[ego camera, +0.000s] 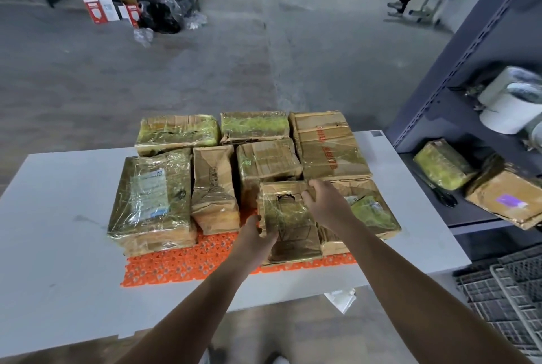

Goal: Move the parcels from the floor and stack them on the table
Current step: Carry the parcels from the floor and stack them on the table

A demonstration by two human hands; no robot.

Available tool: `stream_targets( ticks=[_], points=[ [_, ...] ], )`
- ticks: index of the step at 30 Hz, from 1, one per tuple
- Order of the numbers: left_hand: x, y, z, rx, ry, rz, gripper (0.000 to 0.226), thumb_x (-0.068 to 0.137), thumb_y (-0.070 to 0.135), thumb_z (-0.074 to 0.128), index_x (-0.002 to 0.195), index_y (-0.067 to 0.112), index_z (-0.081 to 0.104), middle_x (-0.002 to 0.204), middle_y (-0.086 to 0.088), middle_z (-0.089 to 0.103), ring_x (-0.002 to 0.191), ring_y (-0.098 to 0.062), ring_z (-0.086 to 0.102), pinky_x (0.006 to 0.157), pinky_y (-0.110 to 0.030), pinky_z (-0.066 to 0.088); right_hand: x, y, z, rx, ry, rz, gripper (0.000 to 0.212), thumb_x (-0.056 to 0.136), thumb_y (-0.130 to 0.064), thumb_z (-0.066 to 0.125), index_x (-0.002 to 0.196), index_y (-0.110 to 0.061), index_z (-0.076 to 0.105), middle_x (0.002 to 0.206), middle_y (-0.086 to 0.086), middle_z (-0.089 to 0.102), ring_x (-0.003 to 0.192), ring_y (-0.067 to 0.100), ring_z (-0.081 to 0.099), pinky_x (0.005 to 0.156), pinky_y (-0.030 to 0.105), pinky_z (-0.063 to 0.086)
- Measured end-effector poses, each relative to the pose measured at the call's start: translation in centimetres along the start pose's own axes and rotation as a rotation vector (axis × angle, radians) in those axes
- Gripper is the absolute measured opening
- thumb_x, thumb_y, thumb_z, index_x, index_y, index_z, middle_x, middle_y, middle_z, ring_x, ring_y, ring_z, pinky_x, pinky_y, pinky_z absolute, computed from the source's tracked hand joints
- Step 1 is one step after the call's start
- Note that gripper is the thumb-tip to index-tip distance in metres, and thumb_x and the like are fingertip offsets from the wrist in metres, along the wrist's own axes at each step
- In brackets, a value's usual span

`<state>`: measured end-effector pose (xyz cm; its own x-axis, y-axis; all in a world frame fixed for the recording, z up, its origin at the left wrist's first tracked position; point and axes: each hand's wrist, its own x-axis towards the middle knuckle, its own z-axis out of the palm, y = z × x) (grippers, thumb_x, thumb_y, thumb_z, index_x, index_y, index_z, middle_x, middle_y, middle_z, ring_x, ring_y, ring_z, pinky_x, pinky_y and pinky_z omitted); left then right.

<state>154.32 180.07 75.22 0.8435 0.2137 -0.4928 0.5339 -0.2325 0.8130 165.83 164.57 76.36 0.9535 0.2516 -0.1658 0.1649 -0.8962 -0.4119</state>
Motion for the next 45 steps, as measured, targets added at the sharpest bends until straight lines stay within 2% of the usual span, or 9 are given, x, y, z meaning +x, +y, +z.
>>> stream_targets(
  ticks=[5,8,15,20,24,28,31,40,45],
  points=[
    [-0.2,0.2,-0.6,0.018,-0.018,0.006,0.049,0.095,0.028,0.052,0.141,0.020,0.036,0.088,-0.005,0.061,0.045,-0.007,0.044,0.035,-0.018,0.030,-0.6,-0.8,-0.2,0.008,0.039,-0.014,0.043,0.101,-0.036,0.040,0.137,-0.015,0.045,0.128,0.008,0.054,0.101,0.023,0.059,0.082,0.039,0.051],
    [-0.4,0.5,-1.4,0.021,-0.040,0.021,0.049,0.095,0.027,0.051,0.141,0.019,0.035,0.084,0.001,0.060,0.054,-0.010,0.050,0.042,-0.022,0.035,-1.0,-1.6,-0.5,-0.004,0.057,-0.009,0.042,0.100,-0.034,0.040,0.137,-0.015,0.046,0.129,0.008,0.054,0.106,0.022,0.058,0.086,0.040,0.050],
    [-0.5,0.6,-3.7,-0.016,-0.092,0.039,0.047,0.093,0.020,0.051,0.138,0.015,0.038,0.090,0.000,0.060,0.066,-0.016,0.052,0.058,-0.031,0.039,-2.0,-3.9,-0.6,-0.054,0.096,-0.009,0.042,0.100,-0.028,0.039,0.139,-0.013,0.045,0.130,0.008,0.052,0.118,0.022,0.048,0.095,0.038,0.044],
    [-0.2,-0.2,-5.6,-0.032,-0.109,0.033,0.048,0.095,0.019,0.051,0.140,0.016,0.037,0.103,0.000,0.057,0.072,-0.019,0.058,0.057,-0.025,0.041,-3.1,-6.4,0.1,-0.071,0.105,-0.011,0.039,0.101,-0.028,0.039,0.136,-0.014,0.046,0.127,0.008,0.050,0.116,0.025,0.049,0.092,0.039,0.046],
    [0.1,-0.9,-6.3,-0.026,-0.118,0.021,0.045,0.094,0.016,0.052,0.138,0.015,0.040,0.098,0.004,0.055,0.057,-0.010,0.048,0.050,-0.023,0.036,-4.5,-7.9,1.0,-0.137,0.098,-0.015,0.037,0.101,-0.029,0.038,0.133,-0.012,0.046,0.131,0.008,0.047,0.119,0.025,0.046,0.094,0.040,0.045],
    [-1.5,-1.3,-6.1,-0.002,-0.099,0.004,0.043,0.093,0.014,0.050,0.136,0.015,0.041,0.104,-0.001,0.055,0.057,-0.012,0.048,0.053,-0.026,0.041,-6.1,-8.0,1.4,-0.165,0.083,-0.051,0.033,0.102,-0.029,0.035,0.127,-0.013,0.049,0.129,0.009,0.044,0.115,0.026,0.048,0.085,0.037,0.046],
    [-3.4,-1.1,-5.9,-0.012,-0.076,0.007,0.043,0.092,0.013,0.050,0.134,0.015,0.041,0.096,0.003,0.054,0.062,-0.015,0.050,0.061,-0.032,0.043,-7.1,-8.0,1.3,-0.161,0.065,-0.102,0.037,0.101,-0.027,0.037,0.135,-0.015,0.046,0.135,0.014,0.043,0.121,0.030,0.048,0.093,0.044,0.047],
    [-9.8,-1.7,-3.4,-0.052,0.142,-0.012,0.044,0.089,0.005,0.047,0.132,0.013,0.045,0.074,-0.001,0.052,0.062,-0.015,0.047,0.059,-0.029,0.041,-11.3,-6.7,1.1,-0.107,0.028,-0.292,0.039,0.100,-0.026,0.041,0.138,-0.018,0.046,0.141,0.009,0.043,0.131,0.029,0.039,0.100,0.044,0.041],
    [-14.4,-4.3,-0.8,0.008,0.239,-0.033,0.036,0.089,0.001,0.048,0.123,0.010,0.051,0.071,0.001,0.051,0.065,-0.018,0.054,0.061,-0.024,0.046,-14.7,-5.1,1.5,-0.073,0.000,-0.343,0.033,0.100,-0.028,0.041,0.129,-0.015,0.051,0.129,0.011,0.050,0.120,0.033,0.047,0.099,0.045,0.040]
  ],
)
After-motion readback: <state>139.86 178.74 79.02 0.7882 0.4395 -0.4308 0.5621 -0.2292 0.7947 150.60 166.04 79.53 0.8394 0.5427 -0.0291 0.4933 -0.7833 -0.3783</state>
